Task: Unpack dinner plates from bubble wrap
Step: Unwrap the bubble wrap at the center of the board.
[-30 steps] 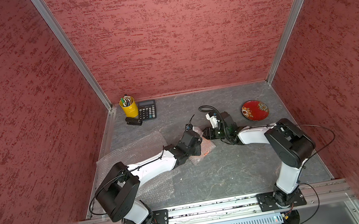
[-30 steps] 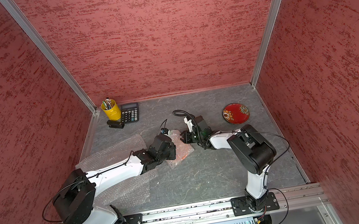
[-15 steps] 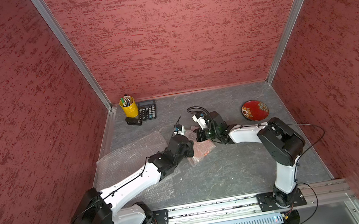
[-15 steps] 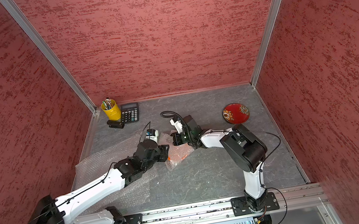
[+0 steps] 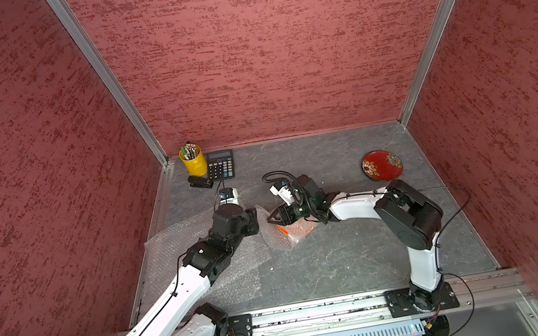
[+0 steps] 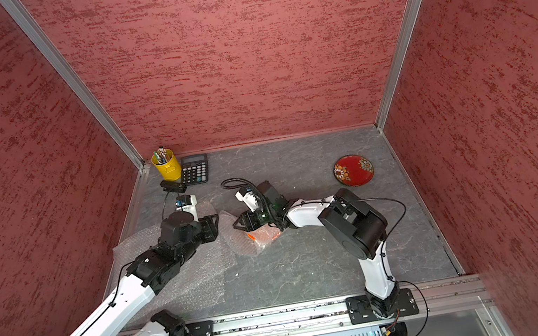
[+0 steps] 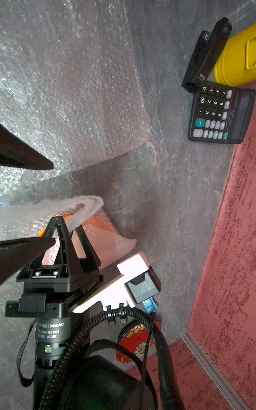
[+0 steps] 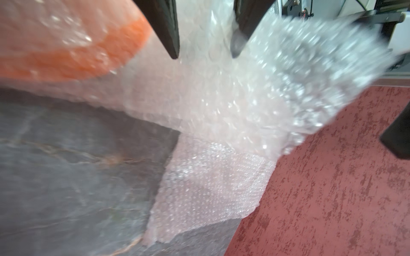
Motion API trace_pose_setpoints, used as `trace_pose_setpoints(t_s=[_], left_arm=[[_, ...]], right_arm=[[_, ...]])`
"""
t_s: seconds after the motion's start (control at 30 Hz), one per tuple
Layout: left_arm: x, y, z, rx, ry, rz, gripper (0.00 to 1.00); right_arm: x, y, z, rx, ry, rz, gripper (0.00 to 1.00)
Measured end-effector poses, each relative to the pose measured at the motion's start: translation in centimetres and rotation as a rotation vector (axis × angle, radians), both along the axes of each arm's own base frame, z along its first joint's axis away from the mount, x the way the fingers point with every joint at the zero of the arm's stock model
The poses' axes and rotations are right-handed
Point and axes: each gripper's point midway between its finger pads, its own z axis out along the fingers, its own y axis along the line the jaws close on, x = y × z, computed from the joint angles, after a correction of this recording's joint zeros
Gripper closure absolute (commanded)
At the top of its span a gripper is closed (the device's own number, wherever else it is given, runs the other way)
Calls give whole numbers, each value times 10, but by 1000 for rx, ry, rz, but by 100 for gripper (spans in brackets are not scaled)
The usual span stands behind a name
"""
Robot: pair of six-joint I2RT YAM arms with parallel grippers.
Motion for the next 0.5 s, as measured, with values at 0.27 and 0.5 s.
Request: trace_pose_setpoints(t_s=[0.27,0.5], left_arm=[[-4,-3,-12,-24,68,-50,52],[3,-11,-45,-89,216,-82,63]], right_arm=[[-12,19,-10,-3,15,49,56],[-14,21,-14,-8,25,53,57]])
